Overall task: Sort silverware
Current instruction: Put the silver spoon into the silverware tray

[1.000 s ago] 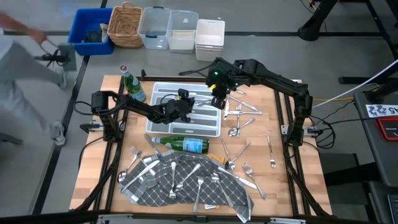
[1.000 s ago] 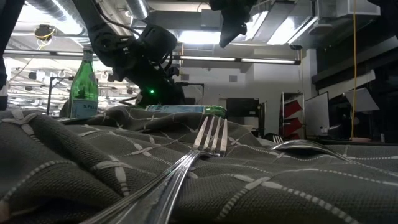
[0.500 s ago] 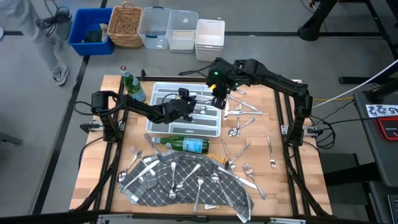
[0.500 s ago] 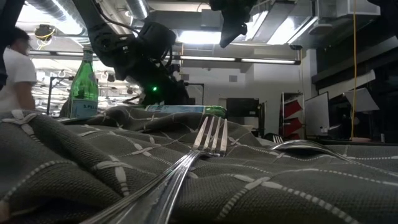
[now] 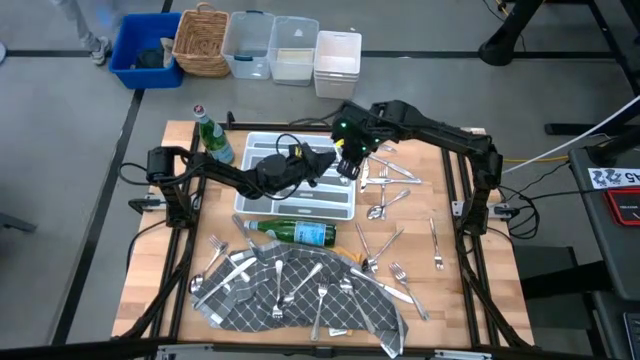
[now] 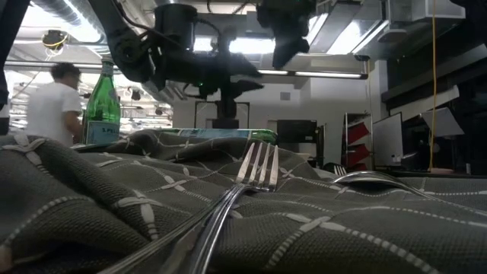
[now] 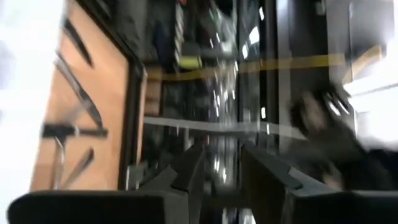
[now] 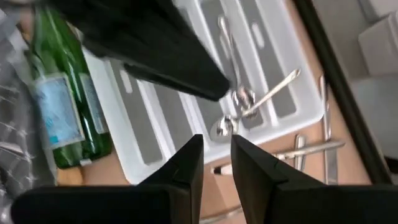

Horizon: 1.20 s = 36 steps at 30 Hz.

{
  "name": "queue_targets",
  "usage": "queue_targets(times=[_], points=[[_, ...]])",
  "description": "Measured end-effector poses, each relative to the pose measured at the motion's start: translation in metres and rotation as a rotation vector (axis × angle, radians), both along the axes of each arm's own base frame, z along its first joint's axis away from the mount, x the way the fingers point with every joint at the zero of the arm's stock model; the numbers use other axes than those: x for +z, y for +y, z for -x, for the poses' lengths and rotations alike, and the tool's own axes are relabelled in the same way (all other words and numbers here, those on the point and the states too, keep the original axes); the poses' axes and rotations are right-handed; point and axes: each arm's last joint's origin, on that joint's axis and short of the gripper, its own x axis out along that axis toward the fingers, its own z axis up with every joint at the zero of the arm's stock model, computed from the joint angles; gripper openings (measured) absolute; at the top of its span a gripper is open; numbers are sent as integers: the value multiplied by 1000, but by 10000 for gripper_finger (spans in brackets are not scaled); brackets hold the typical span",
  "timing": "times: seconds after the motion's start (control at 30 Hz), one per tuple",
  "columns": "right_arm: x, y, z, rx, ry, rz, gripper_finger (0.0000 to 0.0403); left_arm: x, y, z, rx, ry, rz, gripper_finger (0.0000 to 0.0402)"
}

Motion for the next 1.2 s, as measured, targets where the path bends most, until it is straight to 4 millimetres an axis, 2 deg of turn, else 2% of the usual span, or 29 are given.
queue_targets(times=[0.13, 0.27, 0.4, 0.53, 0.73, 0.87, 1.03, 1.2], points=[[-27, -1, -4, -17, 50, -22, 85, 3, -9, -2, -118, 13, -108, 93], [-43, -5, -5, -83, 53, -49, 85, 5, -13, -2, -216, 42, -203, 82], [-50, -9, -3, -127, 74, -73, 85, 18, -14, 2, -281, 66, -324, 63], [-50, -13, -1, -148, 70, -97, 85, 32, -12, 14, -352, 192, -421, 47], [-49, -23, 1, -172, 48, -94, 85, 55, -16, 54, -427, 506, -558, 35], [-54, -34, -12, -216, -49, -83, 85, 76, -22, 88, -459, 618, -666, 38], [-72, -46, -35, -262, -128, -27, 85, 97, -31, 131, -482, 691, -733, 40], [-103, -63, -48, -384, -118, -46, 85, 110, -39, 168, -485, 707, -752, 34]])
